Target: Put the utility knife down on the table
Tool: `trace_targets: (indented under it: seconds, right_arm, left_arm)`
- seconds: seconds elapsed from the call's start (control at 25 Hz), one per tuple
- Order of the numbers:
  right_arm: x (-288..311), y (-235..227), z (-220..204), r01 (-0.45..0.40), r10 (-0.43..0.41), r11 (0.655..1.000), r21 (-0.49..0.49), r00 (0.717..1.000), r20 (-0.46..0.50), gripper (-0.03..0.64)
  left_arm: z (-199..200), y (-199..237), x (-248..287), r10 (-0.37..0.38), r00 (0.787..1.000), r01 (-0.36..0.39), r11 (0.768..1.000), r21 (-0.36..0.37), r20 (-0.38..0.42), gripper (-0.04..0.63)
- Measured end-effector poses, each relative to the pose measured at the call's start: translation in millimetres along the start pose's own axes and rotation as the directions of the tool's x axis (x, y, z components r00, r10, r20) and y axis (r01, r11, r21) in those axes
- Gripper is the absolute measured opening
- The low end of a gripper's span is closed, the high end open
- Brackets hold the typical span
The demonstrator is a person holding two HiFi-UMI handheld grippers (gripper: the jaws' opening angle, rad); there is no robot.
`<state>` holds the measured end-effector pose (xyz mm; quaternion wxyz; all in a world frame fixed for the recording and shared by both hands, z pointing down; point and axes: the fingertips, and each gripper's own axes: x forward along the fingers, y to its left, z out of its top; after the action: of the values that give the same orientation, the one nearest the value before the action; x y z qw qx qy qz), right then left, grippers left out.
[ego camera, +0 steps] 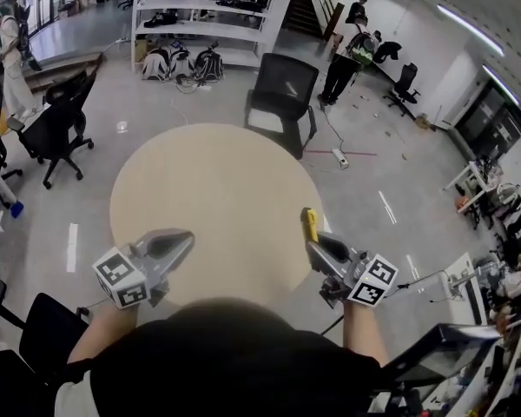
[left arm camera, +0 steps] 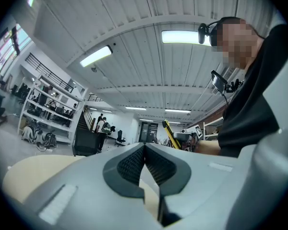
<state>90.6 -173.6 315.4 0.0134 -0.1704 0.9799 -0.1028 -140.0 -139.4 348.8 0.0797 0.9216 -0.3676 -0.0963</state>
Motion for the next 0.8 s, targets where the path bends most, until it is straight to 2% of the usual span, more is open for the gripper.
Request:
trace_targets:
  seconds: [0.2, 0.36, 0.64, 0.8]
  right_arm:
    - [34.3, -27.8, 2.0, -0.061, 0.061, 0.998, -0.002, 0.997, -0.038, 0.081]
    - [34.2, -69.9, 2.2, -0.135, 0.136, 0.990, 0.033, 0.990, -0.037, 0.081]
    - [14.9, -159.4, 9.7, -0.304, 0.306, 0.949, 0.081, 0.952, -0.015, 0.081]
    - [18.1, -195.5, 11.9, -0.367, 0.371, 0.925, 0.093, 0.928, -0.033, 0.081]
  left_arm:
    - [-4.6, 31.9, 2.7, 0.070, 0.998, -0.070, 0.997, -0.031, -0.005, 0.000]
    - [-13.7, 35.1, 27.7, 0.146, 0.989, -0.147, 0.989, -0.033, -0.023, 0.000]
    - [-18.8, 9.9, 103.1, 0.295, 0.955, -0.295, 0.955, 0.001, -0.021, 0.000]
    - [-16.3, 1.1, 128.6, 0.360, 0.933, -0.360, 0.933, 0.000, -0.015, 0.000]
